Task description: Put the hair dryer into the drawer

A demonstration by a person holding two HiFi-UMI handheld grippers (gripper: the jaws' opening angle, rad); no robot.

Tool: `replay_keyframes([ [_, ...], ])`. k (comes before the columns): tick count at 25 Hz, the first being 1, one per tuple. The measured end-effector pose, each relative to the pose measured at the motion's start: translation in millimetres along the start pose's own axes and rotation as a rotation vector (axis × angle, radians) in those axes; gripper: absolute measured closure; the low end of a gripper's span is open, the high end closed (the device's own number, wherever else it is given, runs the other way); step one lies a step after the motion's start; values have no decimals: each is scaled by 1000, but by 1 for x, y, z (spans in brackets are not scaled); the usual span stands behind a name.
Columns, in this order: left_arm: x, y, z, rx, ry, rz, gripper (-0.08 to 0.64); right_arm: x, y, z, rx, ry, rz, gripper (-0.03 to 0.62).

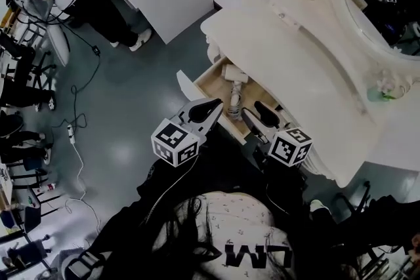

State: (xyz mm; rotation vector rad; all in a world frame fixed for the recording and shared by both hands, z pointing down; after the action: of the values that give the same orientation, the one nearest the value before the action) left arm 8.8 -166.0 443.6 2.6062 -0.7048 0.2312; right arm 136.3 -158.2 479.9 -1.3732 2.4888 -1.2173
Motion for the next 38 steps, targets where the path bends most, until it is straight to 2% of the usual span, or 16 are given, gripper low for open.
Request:
replay_keyframes([
  [5,0,-28,-9,13,-17,2,558,-32,16,4,-38,-45,22,334],
  [12,2,-58,-27,4,-24,13,558,-70,26,-4,-57,-78,39,393],
  [21,-2,-80,-28,25,-9,28,558,-82,29,-17,-112,-75,29,529],
  [27,-18,-74,-25,18,-17,72,558,-69,37,-24,-125,-51,43,543],
  [38,-80,-63,-29,20,-31,60,558,-43,84,-52,-156,-44,14,543],
])
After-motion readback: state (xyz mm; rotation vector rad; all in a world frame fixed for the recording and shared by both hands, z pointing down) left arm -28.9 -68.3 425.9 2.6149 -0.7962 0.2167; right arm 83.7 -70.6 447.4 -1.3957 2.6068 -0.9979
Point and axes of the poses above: the fingertips, and each gripper's own axes: x forward along the fingers, y to its left, z out of its top, the point moved 3 cm from there along -x, backward along the fingers, and after that the axes turned 7 degrees about -z, right-handed, at the moved point
